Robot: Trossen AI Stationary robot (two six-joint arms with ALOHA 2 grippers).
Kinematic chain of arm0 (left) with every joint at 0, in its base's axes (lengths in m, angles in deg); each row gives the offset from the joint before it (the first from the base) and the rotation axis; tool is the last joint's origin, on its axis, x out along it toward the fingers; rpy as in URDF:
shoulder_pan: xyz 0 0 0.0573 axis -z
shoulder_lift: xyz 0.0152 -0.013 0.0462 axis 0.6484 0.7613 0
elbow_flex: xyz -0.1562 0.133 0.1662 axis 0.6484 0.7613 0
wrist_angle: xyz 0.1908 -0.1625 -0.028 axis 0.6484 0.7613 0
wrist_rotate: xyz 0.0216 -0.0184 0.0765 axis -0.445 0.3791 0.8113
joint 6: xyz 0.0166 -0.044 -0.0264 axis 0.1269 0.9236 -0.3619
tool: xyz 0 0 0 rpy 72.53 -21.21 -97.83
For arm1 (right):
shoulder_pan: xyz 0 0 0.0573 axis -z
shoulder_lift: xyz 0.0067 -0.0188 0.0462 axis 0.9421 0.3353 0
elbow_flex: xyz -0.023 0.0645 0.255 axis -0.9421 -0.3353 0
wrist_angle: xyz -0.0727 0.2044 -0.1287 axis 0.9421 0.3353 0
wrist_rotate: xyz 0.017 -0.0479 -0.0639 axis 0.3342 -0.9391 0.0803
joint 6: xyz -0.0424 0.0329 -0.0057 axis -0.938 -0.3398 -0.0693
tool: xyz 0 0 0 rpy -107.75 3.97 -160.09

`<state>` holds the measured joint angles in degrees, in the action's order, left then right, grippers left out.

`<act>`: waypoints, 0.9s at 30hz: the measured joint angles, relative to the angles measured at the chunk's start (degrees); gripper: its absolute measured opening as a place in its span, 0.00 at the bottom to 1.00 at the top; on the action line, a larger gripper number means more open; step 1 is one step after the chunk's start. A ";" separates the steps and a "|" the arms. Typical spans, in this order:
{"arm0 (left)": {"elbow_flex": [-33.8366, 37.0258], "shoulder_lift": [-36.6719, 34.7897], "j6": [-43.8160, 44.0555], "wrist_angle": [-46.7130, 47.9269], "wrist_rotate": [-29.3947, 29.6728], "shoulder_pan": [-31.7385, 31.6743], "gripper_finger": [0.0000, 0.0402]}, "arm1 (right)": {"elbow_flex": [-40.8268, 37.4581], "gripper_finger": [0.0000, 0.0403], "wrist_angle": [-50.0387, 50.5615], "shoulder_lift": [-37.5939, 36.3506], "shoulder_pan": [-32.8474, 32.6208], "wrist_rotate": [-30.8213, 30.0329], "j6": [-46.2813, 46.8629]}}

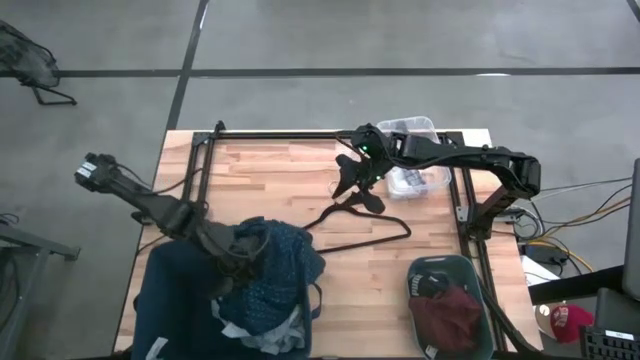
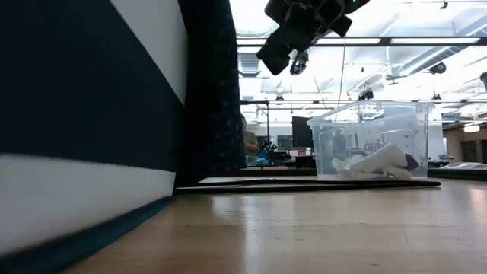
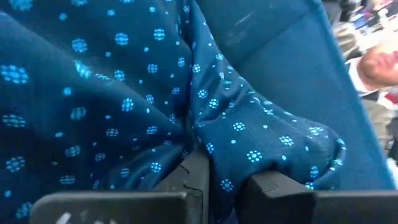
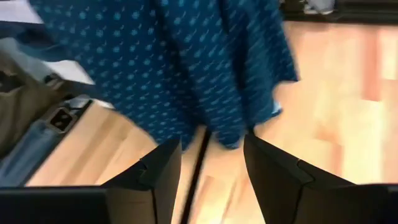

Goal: Pick & Place Cloths
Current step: Put the blue shirt into the blue laundry bin

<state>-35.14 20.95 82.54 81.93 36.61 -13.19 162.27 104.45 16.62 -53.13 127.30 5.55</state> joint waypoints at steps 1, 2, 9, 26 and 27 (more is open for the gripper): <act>1.11 -0.31 0.84 -1.73 -0.26 0.07 0.13 | -0.44 0.43 -0.04 0.01 -0.05 1.00 -0.07; 2.03 -0.74 1.34 -3.35 -0.60 0.15 0.13 | -1.00 0.44 0.04 0.03 -0.19 1.59 -0.07; 4.05 -2.70 3.54 -12.05 -4.59 1.00 0.13 | -5.71 0.49 -0.91 0.07 -0.61 2.97 -0.08; 4.52 -3.02 2.43 -8.45 8.21 1.12 0.13 | -15.44 0.43 -12.73 -0.11 -0.90 8.87 2.83; 4.54 -3.01 1.88 -7.99 8.42 1.15 0.13 | -15.45 0.43 -12.76 -0.11 -0.90 8.87 2.82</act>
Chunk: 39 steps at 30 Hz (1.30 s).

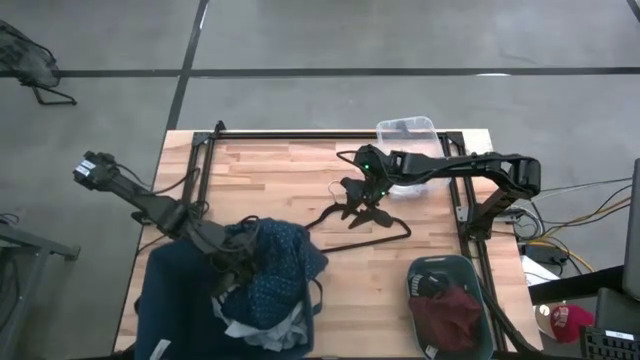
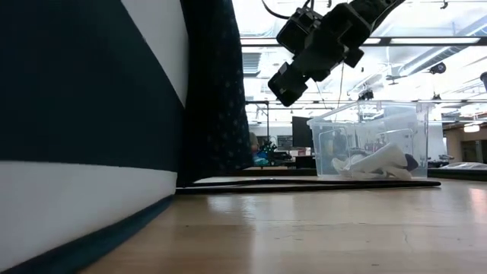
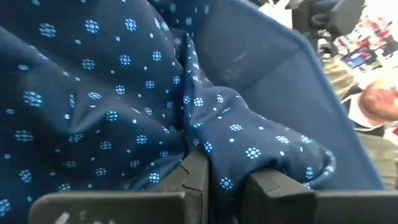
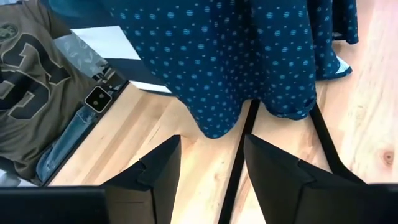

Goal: Pick & Place Cloths
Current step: Put the blue shirt into the blue laundry bin

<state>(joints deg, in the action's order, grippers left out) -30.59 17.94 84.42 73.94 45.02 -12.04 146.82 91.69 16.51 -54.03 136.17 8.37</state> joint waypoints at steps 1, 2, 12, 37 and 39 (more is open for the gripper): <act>0.02 0.10 -0.57 0.33 0.19 0.10 0.13 | -0.01 0.42 -0.02 0.00 0.00 0.00 0.02; 0.02 0.18 -0.90 0.57 0.29 0.10 0.13 | -0.01 0.42 -0.07 0.00 0.00 0.00 0.08; 0.02 2.23 -1.17 -0.07 0.78 0.13 0.32 | -0.01 0.42 -1.11 -0.02 -0.22 1.20 0.72; -13.10 2.29 3.14 21.98 -6.07 0.34 0.44 | 0.10 0.34 -1.55 -0.02 -2.29 1.36 0.64; -16.84 2.69 6.43 31.66 -3.42 0.34 0.44 | 0.10 0.34 -1.55 -0.02 -2.29 1.36 0.63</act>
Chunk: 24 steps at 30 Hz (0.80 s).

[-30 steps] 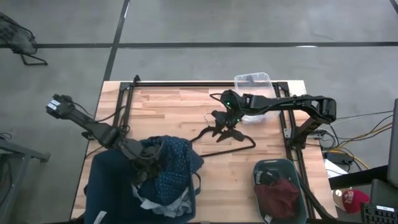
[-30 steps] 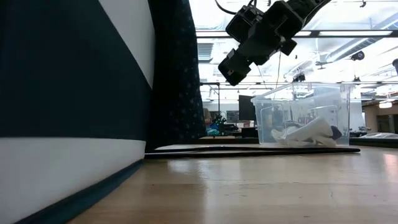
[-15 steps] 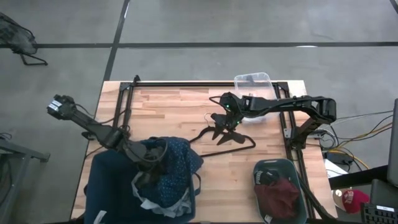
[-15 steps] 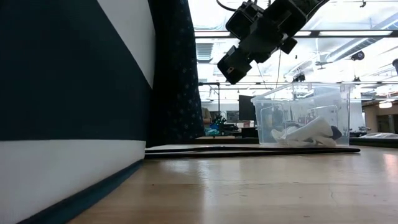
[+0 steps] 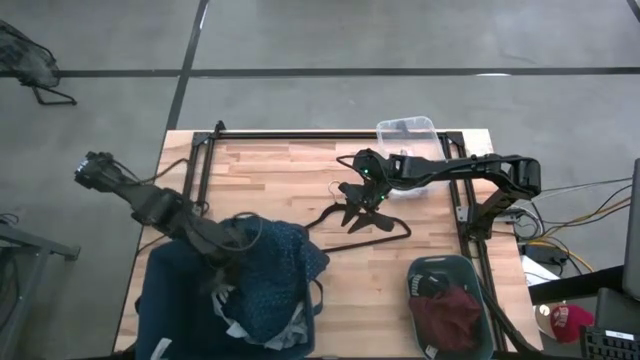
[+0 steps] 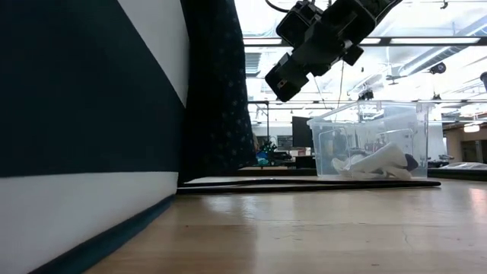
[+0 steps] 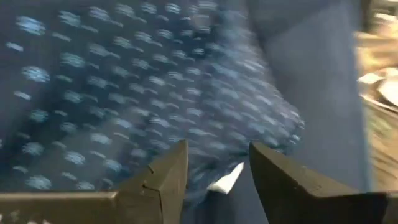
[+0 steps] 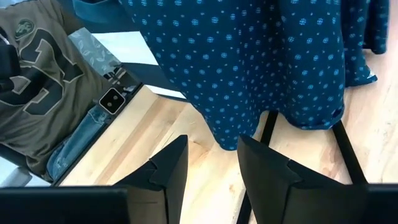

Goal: Pick & Place Cloths
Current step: Put the blue shirt into the blue laundry bin

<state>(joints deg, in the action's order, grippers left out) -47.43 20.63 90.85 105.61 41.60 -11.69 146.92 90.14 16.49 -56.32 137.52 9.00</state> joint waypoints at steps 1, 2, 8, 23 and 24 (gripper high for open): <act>-1.72 0.22 1.61 3.65 1.26 -0.02 0.44 | 0.00 0.33 0.00 0.00 0.00 0.00 -0.02; -3.21 0.35 2.02 5.90 2.91 -0.04 0.44 | 0.00 0.33 0.02 0.00 0.00 -0.01 -0.05; -10.92 0.19 -9.08 3.96 6.93 0.55 0.44 | -0.51 0.35 0.06 0.00 0.00 0.00 -0.35; -14.52 0.15 -23.42 -2.75 9.11 2.82 0.44 | -10.72 0.40 -18.35 0.33 -8.33 -4.46 9.65; -14.39 0.16 -23.77 -2.80 9.47 2.82 0.44 | -11.53 0.39 -20.82 0.45 -9.52 -8.15 12.04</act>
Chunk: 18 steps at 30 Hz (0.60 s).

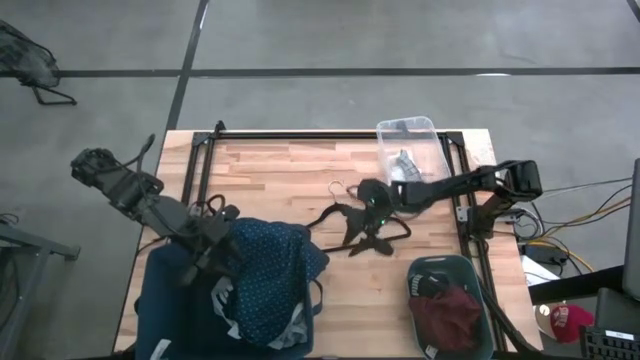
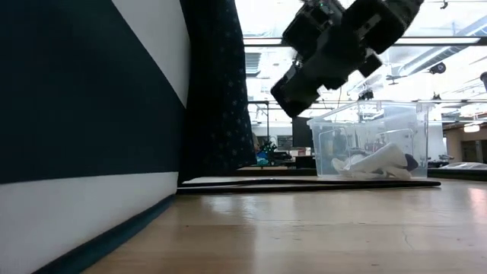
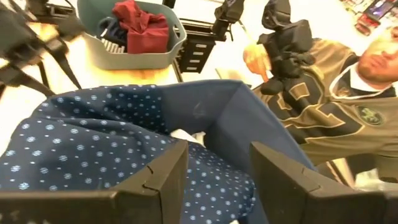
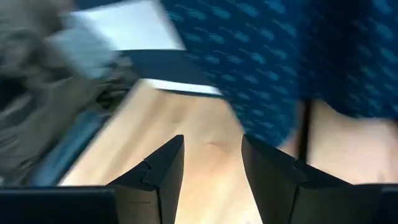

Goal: Pick & Place Cloths
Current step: Put the blue shirt into the blue laundry bin

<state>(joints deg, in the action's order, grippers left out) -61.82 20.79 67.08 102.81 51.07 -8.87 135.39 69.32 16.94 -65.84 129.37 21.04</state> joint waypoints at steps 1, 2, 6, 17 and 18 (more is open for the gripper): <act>0.13 0.01 -0.29 0.01 0.45 0.00 0.44 | -0.38 0.39 -0.99 0.06 -1.10 -4.60 2.54; 0.22 0.01 -0.63 0.00 0.75 0.00 0.44 | -0.68 0.38 -1.92 0.08 -2.07 -8.59 3.06; 0.34 0.01 -2.81 -0.20 1.11 0.00 0.44 | -2.45 0.35 -9.36 0.01 -5.09 -18.79 0.99; 0.68 0.05 -4.46 -0.24 3.65 -0.02 0.44 | -3.11 0.46 -20.03 3.31 -14.43 -32.74 -0.14; 0.92 0.05 -4.45 -0.26 3.64 -0.02 0.44 | -3.09 0.49 -20.21 3.62 -15.34 -33.00 -0.15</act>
<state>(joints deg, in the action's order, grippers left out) -60.89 20.84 62.64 102.54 54.71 -8.89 132.30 49.11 20.56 -81.18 96.37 20.89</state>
